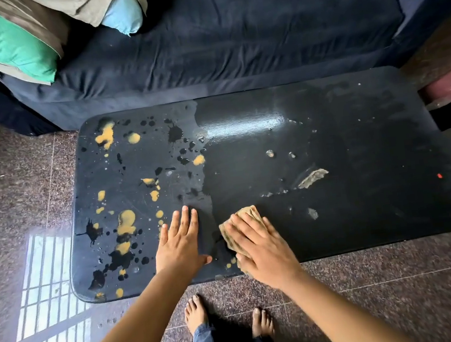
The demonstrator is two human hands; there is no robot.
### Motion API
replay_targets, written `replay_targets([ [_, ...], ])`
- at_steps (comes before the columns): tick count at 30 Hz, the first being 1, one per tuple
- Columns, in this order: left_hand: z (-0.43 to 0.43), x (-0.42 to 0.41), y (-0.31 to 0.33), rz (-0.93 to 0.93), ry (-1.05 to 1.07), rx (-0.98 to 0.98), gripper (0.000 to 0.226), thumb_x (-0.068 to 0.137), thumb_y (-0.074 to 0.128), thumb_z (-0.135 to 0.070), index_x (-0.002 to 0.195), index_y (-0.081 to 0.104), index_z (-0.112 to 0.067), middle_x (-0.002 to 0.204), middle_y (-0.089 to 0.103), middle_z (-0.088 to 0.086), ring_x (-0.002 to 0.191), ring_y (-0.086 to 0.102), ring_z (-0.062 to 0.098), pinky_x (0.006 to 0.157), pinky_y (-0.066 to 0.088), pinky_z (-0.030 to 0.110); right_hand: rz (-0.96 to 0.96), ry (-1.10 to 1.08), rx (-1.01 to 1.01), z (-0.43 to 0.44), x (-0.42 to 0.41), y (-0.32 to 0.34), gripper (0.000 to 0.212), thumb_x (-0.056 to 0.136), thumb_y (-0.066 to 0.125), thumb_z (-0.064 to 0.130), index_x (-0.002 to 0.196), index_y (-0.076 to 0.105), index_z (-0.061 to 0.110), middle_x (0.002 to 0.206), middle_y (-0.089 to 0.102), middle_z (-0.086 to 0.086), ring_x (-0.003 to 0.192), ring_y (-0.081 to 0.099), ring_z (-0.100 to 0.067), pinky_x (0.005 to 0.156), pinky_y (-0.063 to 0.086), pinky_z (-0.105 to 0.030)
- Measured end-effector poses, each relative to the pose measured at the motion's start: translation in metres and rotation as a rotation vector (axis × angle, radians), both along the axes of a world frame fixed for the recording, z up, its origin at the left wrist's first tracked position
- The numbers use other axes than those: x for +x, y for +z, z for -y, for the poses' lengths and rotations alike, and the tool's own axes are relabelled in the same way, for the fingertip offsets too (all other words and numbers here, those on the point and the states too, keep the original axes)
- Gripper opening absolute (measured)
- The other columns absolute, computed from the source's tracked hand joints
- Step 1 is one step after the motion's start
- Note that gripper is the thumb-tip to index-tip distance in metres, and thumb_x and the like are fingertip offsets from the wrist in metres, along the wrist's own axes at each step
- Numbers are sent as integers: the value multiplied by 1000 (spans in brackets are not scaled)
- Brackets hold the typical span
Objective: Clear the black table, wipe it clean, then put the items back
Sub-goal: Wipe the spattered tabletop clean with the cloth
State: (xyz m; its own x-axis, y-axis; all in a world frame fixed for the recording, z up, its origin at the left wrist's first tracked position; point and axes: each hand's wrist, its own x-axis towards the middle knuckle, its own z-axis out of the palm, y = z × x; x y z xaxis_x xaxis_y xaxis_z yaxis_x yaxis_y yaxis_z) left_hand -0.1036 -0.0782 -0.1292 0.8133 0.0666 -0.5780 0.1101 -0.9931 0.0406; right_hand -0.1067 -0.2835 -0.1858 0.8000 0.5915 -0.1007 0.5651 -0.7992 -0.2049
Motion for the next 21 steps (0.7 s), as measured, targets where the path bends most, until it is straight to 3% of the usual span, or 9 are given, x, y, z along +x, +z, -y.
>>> replay_targets([
  [2,-1,-4,-1,-17,2,-11,104,86,56,-54,149,-19,-17,156,-25,1,145,-18,20,118,-6,39,23,24,-55,25,0,-4,64,89,36,44,150,22,29,157,18,8,146,11,-13,113,21,-47],
  [6,2,-1,-2,-2,9,-12,105,86,58,-52,149,-20,-16,157,-24,2,146,-16,21,117,-6,39,-45,-508,-50,31,-13,3,62,89,33,40,148,29,22,156,23,1,145,16,-20,113,24,-50],
  [8,2,-1,-4,-2,14,-10,106,86,59,-51,149,-19,-16,157,-23,2,146,-15,21,118,-5,39,-63,-584,-20,1,-25,5,63,88,35,39,148,31,19,155,25,-4,144,21,-24,114,20,-50],
  [12,1,-1,-5,9,15,-19,108,84,62,-51,150,-17,-16,158,-20,2,147,-12,21,118,-2,39,-70,-223,34,-47,-36,7,62,88,41,44,145,34,21,155,28,-3,143,23,-24,114,23,-50],
  [16,0,-1,-5,-1,22,-27,108,84,61,-51,149,-18,-17,157,-22,1,147,-13,20,119,-3,40,-11,58,-29,-17,-21,1,66,89,40,56,145,32,23,155,27,0,144,19,-18,112,26,-51],
  [21,0,1,-4,-15,13,-23,107,85,60,-51,149,-19,-17,157,-23,1,146,-14,21,119,-3,41,34,59,-171,50,-16,2,82,87,35,67,151,17,18,158,18,-4,146,12,-21,112,20,-49],
])
